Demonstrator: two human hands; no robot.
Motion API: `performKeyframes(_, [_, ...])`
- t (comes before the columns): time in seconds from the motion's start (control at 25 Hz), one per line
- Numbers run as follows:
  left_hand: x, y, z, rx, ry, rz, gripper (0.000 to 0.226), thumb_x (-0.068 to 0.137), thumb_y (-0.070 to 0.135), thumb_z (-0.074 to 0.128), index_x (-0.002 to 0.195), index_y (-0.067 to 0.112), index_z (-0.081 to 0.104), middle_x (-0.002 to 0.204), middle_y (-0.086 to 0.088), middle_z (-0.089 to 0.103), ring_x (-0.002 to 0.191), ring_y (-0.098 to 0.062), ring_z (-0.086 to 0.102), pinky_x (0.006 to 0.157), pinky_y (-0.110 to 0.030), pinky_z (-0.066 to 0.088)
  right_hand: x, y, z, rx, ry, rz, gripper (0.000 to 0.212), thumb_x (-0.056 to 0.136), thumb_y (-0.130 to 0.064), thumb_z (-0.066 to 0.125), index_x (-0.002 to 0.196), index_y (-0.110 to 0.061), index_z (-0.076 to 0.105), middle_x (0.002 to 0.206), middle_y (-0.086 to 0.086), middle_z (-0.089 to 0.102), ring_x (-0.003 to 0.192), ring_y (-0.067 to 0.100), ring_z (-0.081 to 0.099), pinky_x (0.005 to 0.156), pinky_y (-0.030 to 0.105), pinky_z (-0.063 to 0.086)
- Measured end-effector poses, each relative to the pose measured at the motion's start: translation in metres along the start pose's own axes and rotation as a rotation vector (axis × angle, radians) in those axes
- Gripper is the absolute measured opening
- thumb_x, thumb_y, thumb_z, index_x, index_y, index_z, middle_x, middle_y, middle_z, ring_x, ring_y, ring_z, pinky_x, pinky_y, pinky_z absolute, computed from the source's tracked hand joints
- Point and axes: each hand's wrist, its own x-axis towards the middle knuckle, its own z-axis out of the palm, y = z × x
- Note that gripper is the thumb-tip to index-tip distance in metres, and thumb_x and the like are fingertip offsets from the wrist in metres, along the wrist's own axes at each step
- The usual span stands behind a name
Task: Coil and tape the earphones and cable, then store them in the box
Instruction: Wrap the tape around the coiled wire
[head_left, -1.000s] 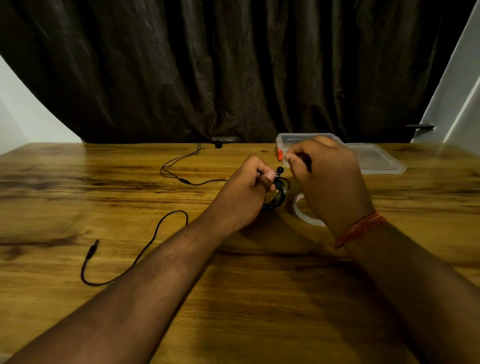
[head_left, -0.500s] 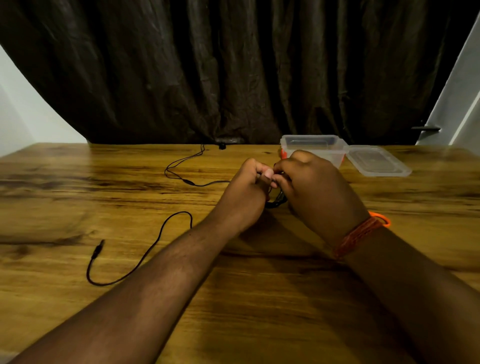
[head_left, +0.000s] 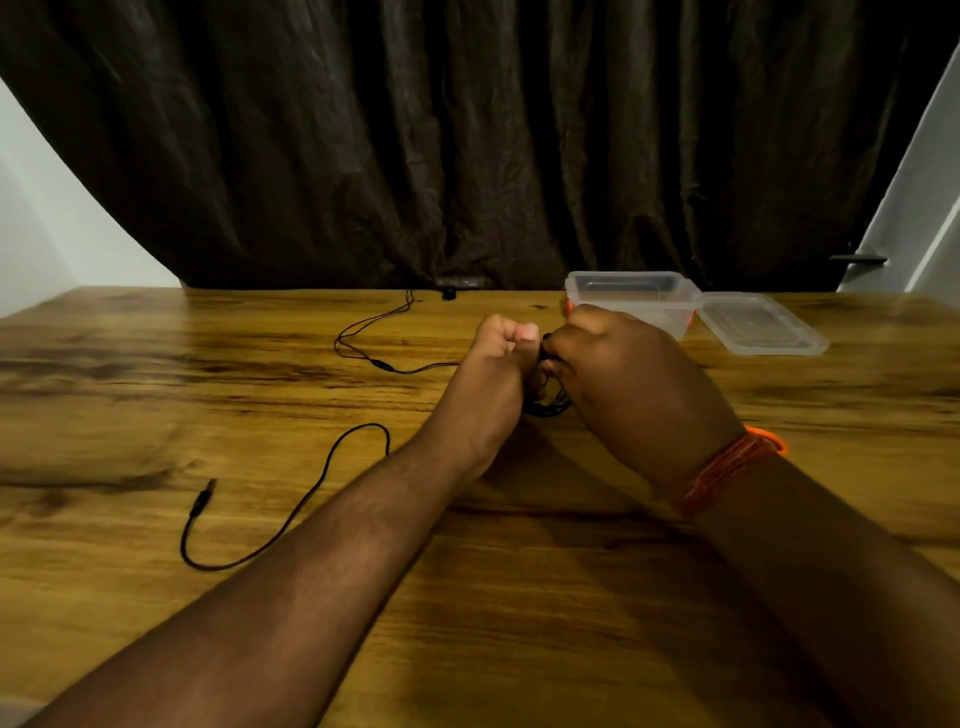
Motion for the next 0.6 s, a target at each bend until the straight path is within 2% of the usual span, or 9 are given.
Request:
performKeyframes(0.08, [0.001,0.0,0.0,-0.097,0.01,-0.046,0.015,0.102,0.027,0.048,0.091,0.018,0.051,0.07,0.004,0.057,0.067,-0.012,0.049,0.068,-0.031,0.043,0.001,-0.002,0.001,0.005,0.009,-0.02,0.015,0.076,-0.01,0.076,0.088,-0.011,0.068,0.08,0.005,0.058,0.071,0.023,0.058,0.061,0.024,0.031])
performKeyframes(0.16, [0.002,0.003,0.0,-0.22,0.023,-0.095,0.005,0.099,0.018,0.053,0.097,0.018,0.056,0.072,0.004,0.061,0.062,-0.007,0.054,0.061,-0.024,0.045,0.002,-0.005,0.001,0.014,0.012,-0.031,0.016,0.077,-0.013,0.077,0.09,-0.011,0.069,0.082,0.005,0.06,0.074,0.023,0.06,0.063,0.024,0.031])
performKeyframes(0.28, [0.002,0.006,0.0,-0.37,0.013,-0.134,0.021,0.097,0.007,0.049,0.114,0.015,0.059,0.077,0.0,0.064,0.054,-0.005,0.058,0.049,-0.019,0.046,0.002,-0.011,-0.003,0.041,-0.003,-0.021,0.016,0.081,-0.02,0.075,0.093,-0.013,0.069,0.086,0.005,0.062,0.078,0.023,0.061,0.065,0.024,0.031])
performKeyframes(0.4, [0.004,0.008,0.0,-0.402,0.015,-0.128,0.023,0.097,0.003,0.045,0.114,0.013,0.058,0.077,-0.003,0.063,0.054,-0.007,0.057,0.044,-0.017,0.044,0.001,-0.013,-0.007,0.088,-0.038,0.025,0.024,0.083,-0.03,0.072,0.101,-0.013,0.069,0.093,0.005,0.061,0.081,0.02,0.058,0.067,0.024,0.032])
performKeyframes(0.48, [0.006,0.008,-0.001,-0.396,0.036,-0.114,0.021,0.097,0.002,0.046,0.11,0.014,0.057,0.078,-0.003,0.062,0.058,-0.008,0.056,0.04,-0.016,0.041,0.001,-0.011,-0.01,0.15,-0.077,0.055,0.032,0.084,-0.037,0.07,0.107,-0.015,0.067,0.095,0.001,0.057,0.08,0.012,0.049,0.067,0.025,0.033])
performKeyframes(0.6, [0.008,0.007,-0.002,-0.326,0.044,-0.079,0.019,0.098,0.005,0.046,0.109,0.016,0.057,0.079,-0.003,0.061,0.064,-0.01,0.054,0.042,-0.017,0.04,-0.002,-0.007,-0.014,0.278,-0.118,0.081,0.043,0.083,-0.038,0.07,0.121,-0.019,0.064,0.094,-0.005,0.055,0.084,0.013,0.052,0.07,0.029,0.043])
